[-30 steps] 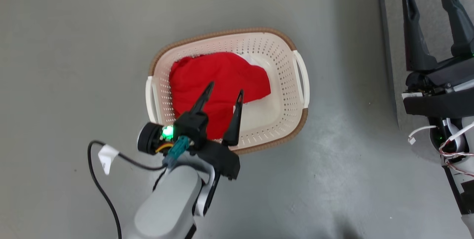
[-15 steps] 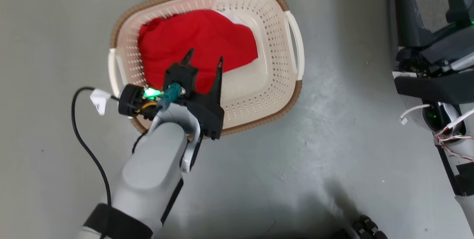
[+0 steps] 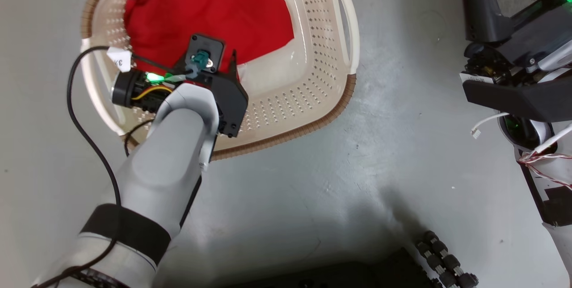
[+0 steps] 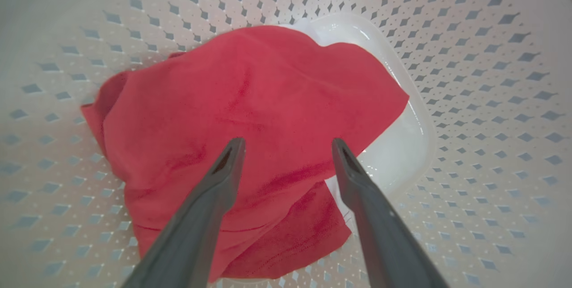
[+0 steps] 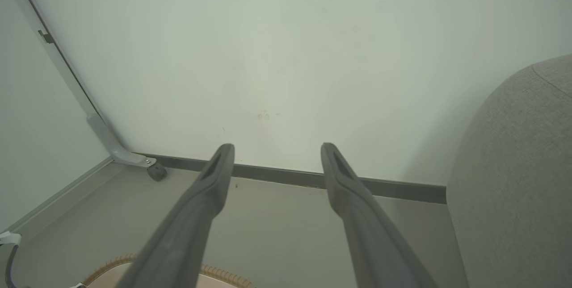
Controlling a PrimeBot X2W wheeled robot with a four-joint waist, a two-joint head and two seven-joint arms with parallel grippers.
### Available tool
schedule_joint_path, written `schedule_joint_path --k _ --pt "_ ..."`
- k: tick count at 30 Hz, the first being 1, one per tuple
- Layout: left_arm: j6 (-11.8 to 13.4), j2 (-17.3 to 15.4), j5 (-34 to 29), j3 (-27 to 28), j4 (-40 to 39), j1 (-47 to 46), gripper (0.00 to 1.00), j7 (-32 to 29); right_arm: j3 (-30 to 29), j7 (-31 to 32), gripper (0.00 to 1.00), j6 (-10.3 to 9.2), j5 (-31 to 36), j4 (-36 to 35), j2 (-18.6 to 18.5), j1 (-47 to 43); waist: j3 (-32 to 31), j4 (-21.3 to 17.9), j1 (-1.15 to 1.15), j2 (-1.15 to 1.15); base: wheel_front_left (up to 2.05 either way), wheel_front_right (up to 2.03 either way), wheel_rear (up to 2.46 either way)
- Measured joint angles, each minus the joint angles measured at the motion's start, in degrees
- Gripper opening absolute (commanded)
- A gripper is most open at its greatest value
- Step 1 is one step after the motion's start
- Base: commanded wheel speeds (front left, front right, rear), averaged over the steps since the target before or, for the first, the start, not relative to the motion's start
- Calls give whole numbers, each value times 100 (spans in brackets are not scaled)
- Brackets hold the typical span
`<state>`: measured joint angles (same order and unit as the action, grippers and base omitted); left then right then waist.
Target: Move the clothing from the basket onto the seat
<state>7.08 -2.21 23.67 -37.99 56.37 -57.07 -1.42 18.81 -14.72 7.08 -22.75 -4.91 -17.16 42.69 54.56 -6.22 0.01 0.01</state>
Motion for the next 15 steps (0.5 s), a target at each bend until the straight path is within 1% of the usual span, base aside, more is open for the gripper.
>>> schedule_joint_path --k 10,15 --pt "0 -1 -497 -4 748 -527 100 -421 67 -1 100 0 -149 -190 4 94 408 -189 -1 0 0 0 0" --pt "0 -75 -811 -85 1032 -782 100 -586 67 -1 100 0 -205 -264 25 98 573 -278 0 0 0 0 0"
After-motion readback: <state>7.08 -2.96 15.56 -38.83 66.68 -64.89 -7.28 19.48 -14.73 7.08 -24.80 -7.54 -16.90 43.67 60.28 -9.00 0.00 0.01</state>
